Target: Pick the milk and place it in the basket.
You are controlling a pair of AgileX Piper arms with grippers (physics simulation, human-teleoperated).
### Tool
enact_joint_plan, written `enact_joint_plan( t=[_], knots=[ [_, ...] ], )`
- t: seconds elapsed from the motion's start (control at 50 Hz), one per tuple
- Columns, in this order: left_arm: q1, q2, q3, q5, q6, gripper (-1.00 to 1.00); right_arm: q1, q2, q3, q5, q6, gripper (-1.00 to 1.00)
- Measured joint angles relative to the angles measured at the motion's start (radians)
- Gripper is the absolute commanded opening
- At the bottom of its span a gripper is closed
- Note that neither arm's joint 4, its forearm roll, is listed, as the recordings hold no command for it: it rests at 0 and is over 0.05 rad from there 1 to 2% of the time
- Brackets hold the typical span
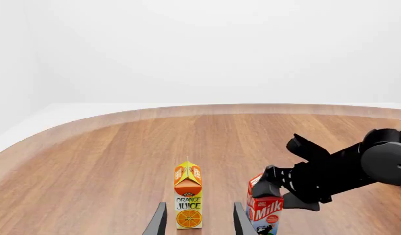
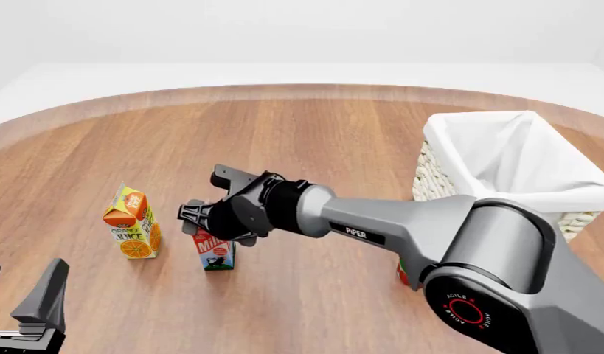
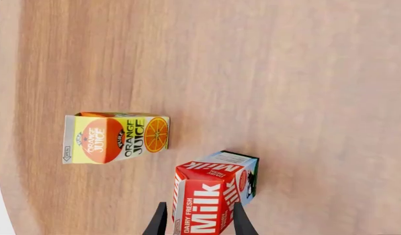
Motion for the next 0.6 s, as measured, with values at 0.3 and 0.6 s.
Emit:
enact_joint_plan(
  t=[0.3, 0.6],
  knots=[
    [0.000, 0.000, 0.000, 0.000, 0.000, 1.00, -0.005, 0.000, 0.002, -0.005, 0.001, 1.00],
    [0.000, 0.000, 0.000, 0.000, 0.000, 1.00, -0.012, -0.001, 0.009, -0.019, -0.008, 1.00]
  ],
)
